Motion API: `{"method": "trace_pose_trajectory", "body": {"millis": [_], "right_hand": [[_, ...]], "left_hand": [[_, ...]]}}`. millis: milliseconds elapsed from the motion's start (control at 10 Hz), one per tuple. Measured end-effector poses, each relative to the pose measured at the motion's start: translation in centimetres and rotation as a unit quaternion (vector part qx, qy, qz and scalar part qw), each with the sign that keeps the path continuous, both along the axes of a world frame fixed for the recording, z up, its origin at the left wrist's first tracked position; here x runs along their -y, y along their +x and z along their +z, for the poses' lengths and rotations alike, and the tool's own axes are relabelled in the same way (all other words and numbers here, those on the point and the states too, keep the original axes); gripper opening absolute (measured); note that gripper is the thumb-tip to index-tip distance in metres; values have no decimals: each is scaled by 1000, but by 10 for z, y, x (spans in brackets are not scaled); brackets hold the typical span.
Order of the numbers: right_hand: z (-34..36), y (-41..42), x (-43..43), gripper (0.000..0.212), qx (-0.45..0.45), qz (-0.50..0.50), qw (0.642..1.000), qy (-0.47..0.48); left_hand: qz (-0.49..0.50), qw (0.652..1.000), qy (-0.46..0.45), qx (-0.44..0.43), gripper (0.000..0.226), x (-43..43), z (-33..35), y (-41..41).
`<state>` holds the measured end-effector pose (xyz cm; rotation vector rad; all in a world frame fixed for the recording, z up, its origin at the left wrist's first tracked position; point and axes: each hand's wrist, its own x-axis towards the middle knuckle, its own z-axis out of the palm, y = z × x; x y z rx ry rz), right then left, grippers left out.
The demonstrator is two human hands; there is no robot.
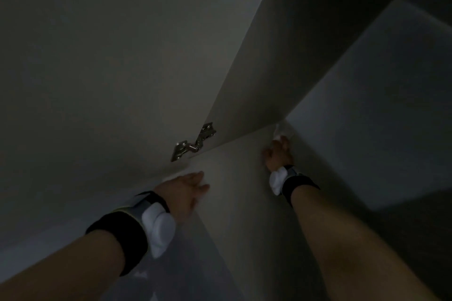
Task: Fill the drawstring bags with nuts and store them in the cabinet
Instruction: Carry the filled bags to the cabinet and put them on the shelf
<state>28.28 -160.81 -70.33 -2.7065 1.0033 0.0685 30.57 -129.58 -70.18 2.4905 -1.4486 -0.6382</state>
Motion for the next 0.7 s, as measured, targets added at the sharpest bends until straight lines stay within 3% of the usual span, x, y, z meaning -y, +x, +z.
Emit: {"method": "trace_pose_trajectory", "body": {"millis": [300,500,700], "right_hand": [[4,22,27,63,-26,-15,1000,0],[7,19,26,59,-18,-35,999,0],[-5,11,-15,50,49,-38,997,-41]], "left_hand": [[-4,1000,-1,-28,56,4,3,4],[-6,998,56,-32,61,6,14,5],[-11,996,85,-39,59,7,20,6]]}}
